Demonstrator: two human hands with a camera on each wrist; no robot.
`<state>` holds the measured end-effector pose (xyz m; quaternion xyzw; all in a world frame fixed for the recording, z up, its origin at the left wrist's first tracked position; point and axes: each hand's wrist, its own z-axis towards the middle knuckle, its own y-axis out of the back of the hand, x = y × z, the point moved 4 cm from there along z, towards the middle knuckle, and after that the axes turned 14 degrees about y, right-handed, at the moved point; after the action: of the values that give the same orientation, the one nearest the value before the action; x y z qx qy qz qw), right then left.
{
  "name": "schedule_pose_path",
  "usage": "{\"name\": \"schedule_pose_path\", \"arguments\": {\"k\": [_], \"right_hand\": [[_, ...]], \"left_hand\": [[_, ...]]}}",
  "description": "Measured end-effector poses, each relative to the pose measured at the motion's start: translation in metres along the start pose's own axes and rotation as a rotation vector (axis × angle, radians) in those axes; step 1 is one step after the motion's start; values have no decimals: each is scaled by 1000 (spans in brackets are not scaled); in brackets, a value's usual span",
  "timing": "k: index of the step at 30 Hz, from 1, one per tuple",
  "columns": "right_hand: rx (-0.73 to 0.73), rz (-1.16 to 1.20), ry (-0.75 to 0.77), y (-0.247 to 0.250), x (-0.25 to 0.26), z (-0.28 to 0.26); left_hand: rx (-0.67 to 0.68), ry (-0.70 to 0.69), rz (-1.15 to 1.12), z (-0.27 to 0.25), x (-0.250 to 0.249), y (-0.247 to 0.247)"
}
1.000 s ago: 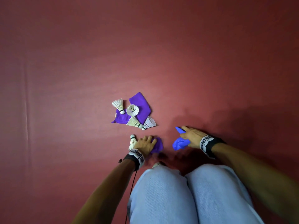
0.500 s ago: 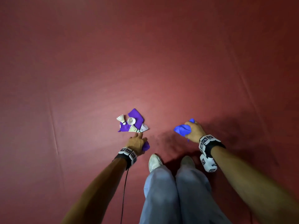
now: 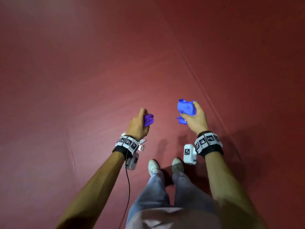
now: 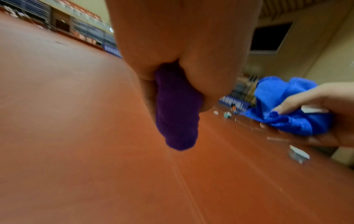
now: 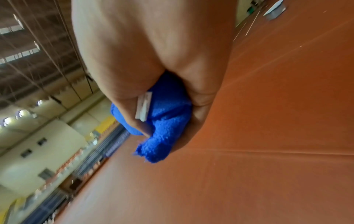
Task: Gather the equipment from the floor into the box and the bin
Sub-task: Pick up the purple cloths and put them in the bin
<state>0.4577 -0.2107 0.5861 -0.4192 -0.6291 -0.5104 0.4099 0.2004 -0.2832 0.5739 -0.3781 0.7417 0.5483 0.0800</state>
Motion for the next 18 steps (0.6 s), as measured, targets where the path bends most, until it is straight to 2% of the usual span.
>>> {"name": "schedule_pose_path", "arguments": {"k": [3, 7, 12, 18], "right_hand": [[-60, 70, 110, 13, 71, -9], [-16, 116, 209, -2, 145, -17], [185, 23, 389, -61, 219, -21], [462, 140, 526, -158, 272, -69]], "left_hand": [[-126, -59, -64, -31, -33, 68], [-297, -103, -113, -73, -51, 151], [-441, -31, -267, -117, -30, 234], [-620, 91, -360, -173, 26, 282]]}}
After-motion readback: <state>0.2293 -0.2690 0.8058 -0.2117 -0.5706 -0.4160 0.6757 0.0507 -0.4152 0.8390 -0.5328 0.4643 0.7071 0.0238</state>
